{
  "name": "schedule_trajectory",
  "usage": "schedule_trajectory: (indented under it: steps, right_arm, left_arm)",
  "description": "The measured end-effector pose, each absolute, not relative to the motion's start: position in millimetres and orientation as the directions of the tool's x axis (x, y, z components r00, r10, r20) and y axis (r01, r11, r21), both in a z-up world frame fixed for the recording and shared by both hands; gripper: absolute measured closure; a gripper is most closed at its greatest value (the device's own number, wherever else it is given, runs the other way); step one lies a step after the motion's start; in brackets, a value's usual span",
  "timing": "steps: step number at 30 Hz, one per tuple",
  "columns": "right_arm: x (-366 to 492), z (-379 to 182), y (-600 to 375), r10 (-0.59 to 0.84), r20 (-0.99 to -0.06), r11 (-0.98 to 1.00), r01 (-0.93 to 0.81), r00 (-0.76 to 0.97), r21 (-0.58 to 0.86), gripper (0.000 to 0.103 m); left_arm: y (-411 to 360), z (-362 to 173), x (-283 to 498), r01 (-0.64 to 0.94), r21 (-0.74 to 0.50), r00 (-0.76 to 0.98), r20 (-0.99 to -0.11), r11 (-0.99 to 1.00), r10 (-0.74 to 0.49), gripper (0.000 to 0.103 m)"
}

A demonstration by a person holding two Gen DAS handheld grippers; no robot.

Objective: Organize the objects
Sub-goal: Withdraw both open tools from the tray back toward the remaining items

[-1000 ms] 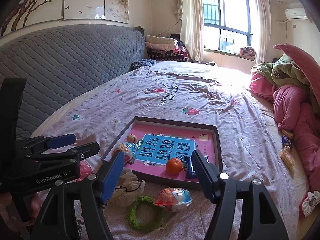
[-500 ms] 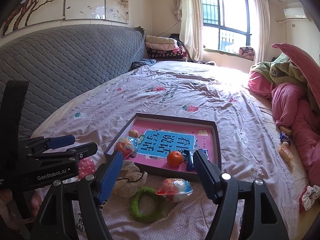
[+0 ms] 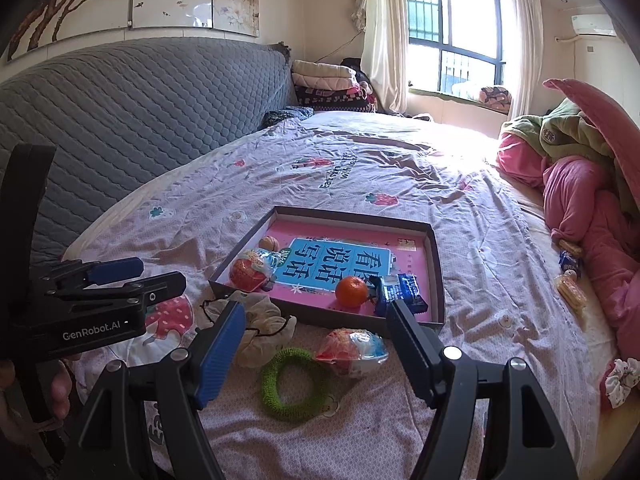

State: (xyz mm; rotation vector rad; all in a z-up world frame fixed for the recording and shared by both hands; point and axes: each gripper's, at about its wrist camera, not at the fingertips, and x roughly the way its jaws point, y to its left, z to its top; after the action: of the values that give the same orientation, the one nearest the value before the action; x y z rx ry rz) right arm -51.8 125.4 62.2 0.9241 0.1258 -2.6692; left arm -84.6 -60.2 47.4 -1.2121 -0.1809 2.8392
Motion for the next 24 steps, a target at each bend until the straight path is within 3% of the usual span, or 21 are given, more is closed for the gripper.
schedule_trajectory:
  steps: [24]
  right_arm:
    - [-36.4, 30.6, 131.1, -0.242, -0.676, -0.946, 0.323, -0.696, 0.005, 0.031]
  left_arm:
    - [-53.9, 15.3, -63.6, -0.021, -0.125, -0.624, -0.774, -0.992, 0.11, 0.038]
